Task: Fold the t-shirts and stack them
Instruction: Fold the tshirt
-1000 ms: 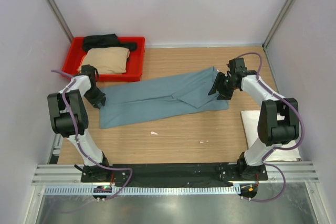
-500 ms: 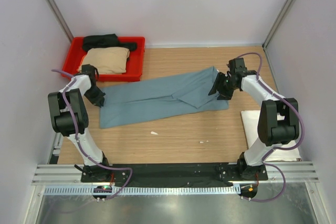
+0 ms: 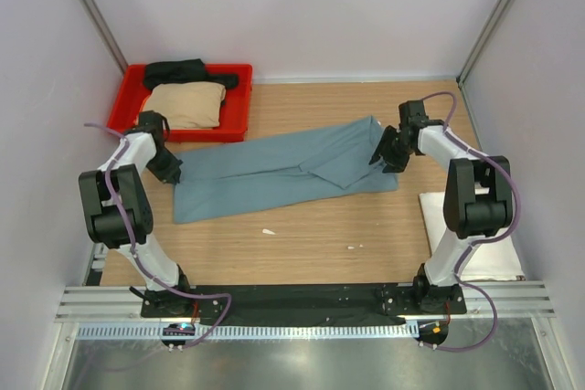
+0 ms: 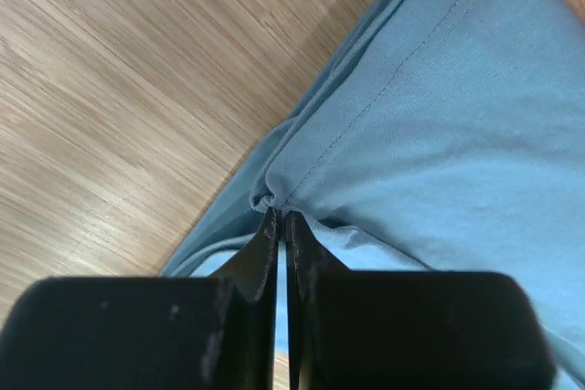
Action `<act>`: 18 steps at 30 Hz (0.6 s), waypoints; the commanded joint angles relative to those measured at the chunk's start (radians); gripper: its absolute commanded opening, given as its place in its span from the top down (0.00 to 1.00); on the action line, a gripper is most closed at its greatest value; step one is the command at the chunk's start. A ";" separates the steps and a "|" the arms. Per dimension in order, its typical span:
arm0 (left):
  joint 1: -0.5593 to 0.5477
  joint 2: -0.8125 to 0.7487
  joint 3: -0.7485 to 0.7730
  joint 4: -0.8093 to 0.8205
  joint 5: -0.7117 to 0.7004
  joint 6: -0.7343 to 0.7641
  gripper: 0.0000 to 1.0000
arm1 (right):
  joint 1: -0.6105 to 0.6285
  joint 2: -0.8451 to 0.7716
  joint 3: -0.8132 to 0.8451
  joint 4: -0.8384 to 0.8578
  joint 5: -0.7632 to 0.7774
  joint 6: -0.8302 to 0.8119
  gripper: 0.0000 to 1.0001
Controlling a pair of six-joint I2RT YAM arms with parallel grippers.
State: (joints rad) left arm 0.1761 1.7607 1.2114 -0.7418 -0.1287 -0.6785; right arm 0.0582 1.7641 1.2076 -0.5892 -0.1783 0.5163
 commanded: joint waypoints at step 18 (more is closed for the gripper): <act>-0.007 -0.058 -0.018 -0.025 0.032 0.008 1.00 | -0.074 0.201 0.173 0.120 0.014 0.011 0.67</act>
State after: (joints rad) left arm 0.1722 1.7332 1.1904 -0.7559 -0.1108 -0.6765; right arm -0.0162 1.9514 1.3338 -0.5076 -0.1463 0.5251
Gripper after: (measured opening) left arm 0.010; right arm 0.352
